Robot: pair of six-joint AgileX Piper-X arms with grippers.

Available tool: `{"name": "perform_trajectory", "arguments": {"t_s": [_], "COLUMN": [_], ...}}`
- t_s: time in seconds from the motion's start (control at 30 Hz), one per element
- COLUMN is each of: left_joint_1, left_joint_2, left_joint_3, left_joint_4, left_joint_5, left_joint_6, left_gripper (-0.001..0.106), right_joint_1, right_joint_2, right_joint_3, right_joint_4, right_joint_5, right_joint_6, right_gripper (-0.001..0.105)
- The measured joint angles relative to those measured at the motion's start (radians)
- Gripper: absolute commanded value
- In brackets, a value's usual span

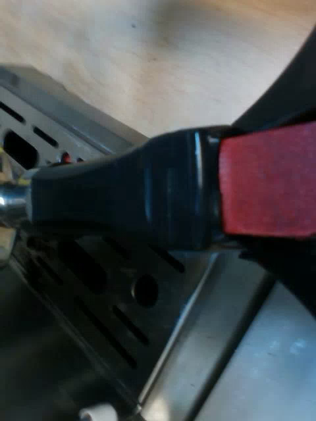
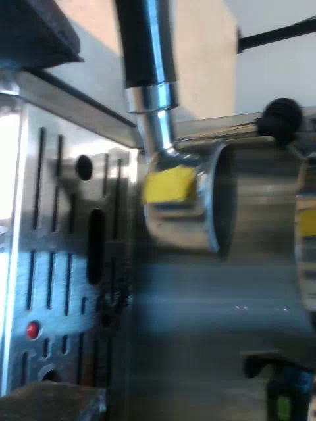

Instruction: Put the handle in the coffee machine

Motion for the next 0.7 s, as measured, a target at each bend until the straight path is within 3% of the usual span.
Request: {"name": "perform_trajectory", "arguments": {"t_s": [0.17,0.33,0.47,0.5,0.7], "left_joint_1": [0.000,-0.004,-0.030,-0.068,-0.120], "left_joint_2": [0.034,0.070,0.075,0.075,0.075], "left_joint_3": [0.000,0.000,-0.002,-0.001,-0.015], "left_joint_4": [-0.035,-0.088,-0.091,-0.094,-0.114], "left_joint_5": [0.030,0.029,-0.007,-0.042,-0.038], "left_joint_6": [0.004,0.004,0.004,0.004,-0.030], "left_gripper": [0.000,0.000,0.000,0.000,0.000], "right_joint_1": [-0.004,-0.004,-0.004,-0.004,-0.004], "right_joint_2": [0.046,0.057,0.057,0.057,0.057], "right_joint_3": [-0.002,-0.002,-0.002,-0.002,-0.002], "right_joint_4": [-0.072,-0.085,-0.092,-0.097,-0.098], "right_joint_5": [-0.004,-0.054,-0.068,-0.077,-0.079], "right_joint_6": [-0.060,-0.069,-0.070,-0.074,-0.089], "right_gripper": [0.098,0.098,0.098,0.098,0.098]}}
